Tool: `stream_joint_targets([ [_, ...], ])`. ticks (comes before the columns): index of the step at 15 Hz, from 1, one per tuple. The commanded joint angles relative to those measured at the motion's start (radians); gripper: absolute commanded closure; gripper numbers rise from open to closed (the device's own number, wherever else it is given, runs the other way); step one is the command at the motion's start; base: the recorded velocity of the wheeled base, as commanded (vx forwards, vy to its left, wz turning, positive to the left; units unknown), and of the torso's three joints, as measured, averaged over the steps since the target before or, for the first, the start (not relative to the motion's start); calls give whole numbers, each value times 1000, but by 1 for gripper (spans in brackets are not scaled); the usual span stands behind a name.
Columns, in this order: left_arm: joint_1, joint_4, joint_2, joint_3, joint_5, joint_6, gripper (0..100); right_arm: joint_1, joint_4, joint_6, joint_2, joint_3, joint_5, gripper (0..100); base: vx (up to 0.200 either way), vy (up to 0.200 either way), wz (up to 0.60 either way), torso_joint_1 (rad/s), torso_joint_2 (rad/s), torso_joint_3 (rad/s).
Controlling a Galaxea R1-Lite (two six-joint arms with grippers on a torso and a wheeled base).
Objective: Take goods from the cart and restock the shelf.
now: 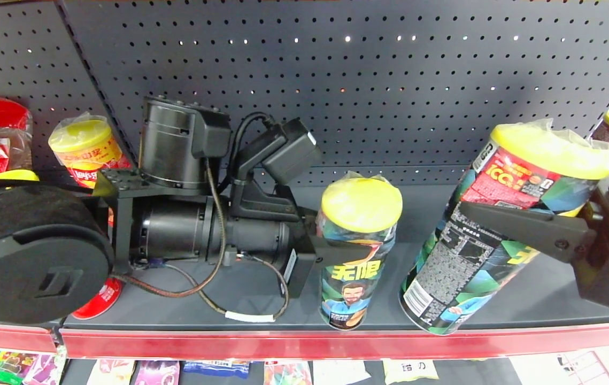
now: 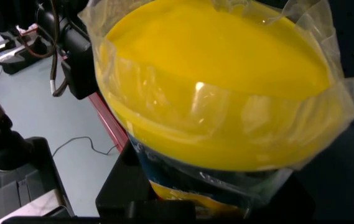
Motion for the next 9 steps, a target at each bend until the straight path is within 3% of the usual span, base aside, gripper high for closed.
stream_joint_targets([
  [1, 1, 14, -25, 32, -1, 0, 100, 0, 0, 0, 2, 0, 1, 100, 0, 0, 0, 0, 0, 0],
  [4, 1, 14, -25, 30, 0, 0, 100, 2, 0, 0, 8, -1, 0, 100, 0, 0, 0, 0, 0, 0],
  [5, 1, 13, -25, 32, 0, 0, 0, 2, 0, 0, 8, -1, 0, 100, 0, 0, 0, 0, 0, 0],
  [9, 4, -6, -23, 34, 3, -2, 0, 2, 0, 0, 9, -1, 0, 100, 0, 0, 0, 0, 0, 0],
])
